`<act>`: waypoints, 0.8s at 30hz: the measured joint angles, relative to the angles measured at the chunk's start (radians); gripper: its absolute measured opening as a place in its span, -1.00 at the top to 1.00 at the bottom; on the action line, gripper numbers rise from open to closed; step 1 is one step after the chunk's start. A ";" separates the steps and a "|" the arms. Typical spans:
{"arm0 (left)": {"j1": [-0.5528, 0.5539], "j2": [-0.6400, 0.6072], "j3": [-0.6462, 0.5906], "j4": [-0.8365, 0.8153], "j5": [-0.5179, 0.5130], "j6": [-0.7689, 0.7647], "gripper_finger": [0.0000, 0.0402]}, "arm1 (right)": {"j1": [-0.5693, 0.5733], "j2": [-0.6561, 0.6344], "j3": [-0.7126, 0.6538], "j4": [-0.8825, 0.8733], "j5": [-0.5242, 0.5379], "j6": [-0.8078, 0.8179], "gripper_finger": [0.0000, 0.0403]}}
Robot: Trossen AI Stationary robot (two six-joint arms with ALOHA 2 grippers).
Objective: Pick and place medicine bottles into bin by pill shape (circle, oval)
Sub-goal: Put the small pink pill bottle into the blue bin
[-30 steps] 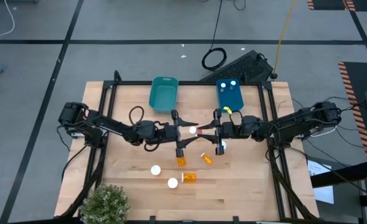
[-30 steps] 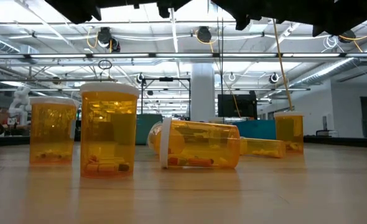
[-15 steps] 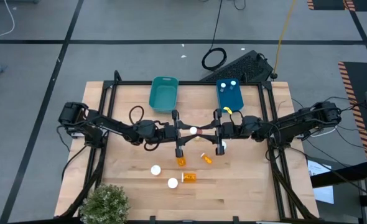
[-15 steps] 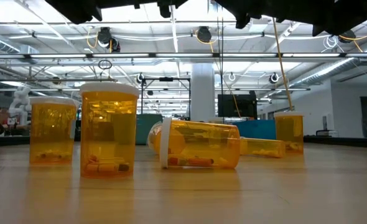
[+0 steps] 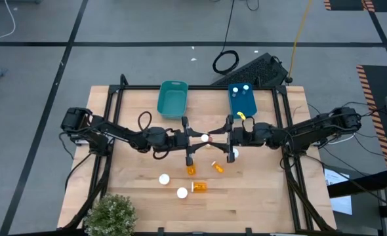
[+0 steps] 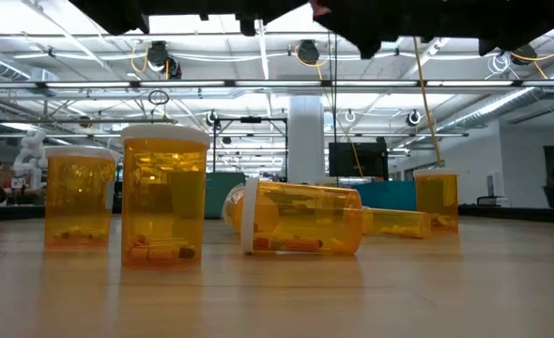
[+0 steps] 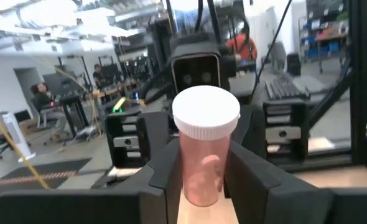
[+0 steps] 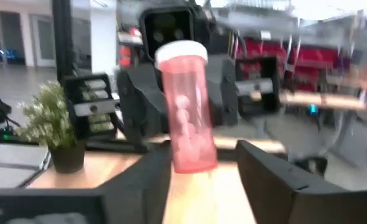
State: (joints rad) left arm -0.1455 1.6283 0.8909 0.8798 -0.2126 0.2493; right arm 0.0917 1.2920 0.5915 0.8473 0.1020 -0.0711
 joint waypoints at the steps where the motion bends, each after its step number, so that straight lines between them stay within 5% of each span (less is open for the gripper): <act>1: 0.000 -0.014 -0.001 -0.035 -0.002 -0.001 0.45 | 0.000 -0.012 0.000 -0.050 0.012 0.014 -0.01; 8: 0.011 -0.112 0.000 -0.350 -0.040 -0.090 0.43 | 0.001 -0.121 0.025 -0.480 0.089 0.163 -0.39; 16: 0.036 -0.162 -0.001 -0.664 -0.042 -0.233 0.43 | 0.001 -0.087 0.386 -1.086 0.105 0.141 -0.28; 24: 0.036 -0.163 -0.001 -0.699 -0.042 -0.252 0.43 | -0.007 0.080 0.656 -1.223 0.025 0.043 -0.21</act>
State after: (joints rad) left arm -0.1097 1.4658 0.8902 0.1810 -0.2546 -0.0029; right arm 0.0849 1.3717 1.2475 -0.3761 0.1272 -0.0281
